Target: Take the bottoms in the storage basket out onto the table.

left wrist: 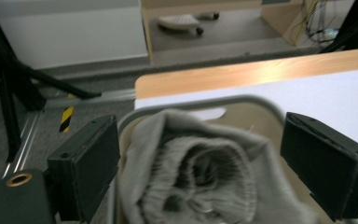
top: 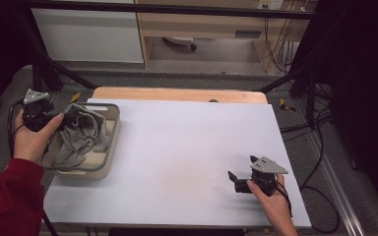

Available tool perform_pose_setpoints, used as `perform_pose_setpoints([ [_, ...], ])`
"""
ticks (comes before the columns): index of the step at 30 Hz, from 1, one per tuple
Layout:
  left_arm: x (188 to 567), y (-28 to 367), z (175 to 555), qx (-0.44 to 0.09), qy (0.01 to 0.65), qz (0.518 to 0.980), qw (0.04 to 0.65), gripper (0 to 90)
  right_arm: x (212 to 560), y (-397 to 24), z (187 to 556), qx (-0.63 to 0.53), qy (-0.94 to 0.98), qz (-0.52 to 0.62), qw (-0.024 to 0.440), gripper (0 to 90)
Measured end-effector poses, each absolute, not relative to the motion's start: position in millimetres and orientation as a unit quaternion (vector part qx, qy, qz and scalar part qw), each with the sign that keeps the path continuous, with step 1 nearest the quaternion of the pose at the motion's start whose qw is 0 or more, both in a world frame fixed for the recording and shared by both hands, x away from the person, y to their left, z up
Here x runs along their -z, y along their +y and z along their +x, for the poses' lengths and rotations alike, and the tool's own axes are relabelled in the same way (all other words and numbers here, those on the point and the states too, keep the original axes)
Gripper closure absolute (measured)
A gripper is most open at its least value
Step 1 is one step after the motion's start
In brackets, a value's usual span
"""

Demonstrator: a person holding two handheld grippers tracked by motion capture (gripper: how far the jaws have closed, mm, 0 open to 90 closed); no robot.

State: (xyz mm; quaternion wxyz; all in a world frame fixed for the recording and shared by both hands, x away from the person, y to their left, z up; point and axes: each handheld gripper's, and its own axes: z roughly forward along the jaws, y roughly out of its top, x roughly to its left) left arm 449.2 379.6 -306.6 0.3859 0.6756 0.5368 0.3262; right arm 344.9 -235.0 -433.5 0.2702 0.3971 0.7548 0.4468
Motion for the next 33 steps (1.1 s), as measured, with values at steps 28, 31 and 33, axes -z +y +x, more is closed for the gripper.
perform_pose_setpoints([
  [28,363,388,489,-0.291,0.564,0.709,0.306,10.6,437,-230,348,-0.44,0.768,0.385,0.261,2.3],
  [31,367,387,493,-0.289,0.568,0.709,0.302,10.8,437,-229,348,-0.439,0.769,0.385,0.26,2.3],
  [33,368,387,494,-0.288,0.569,0.708,0.302,11.2,437,-229,347,-0.439,0.77,0.384,0.259,2.3],
])
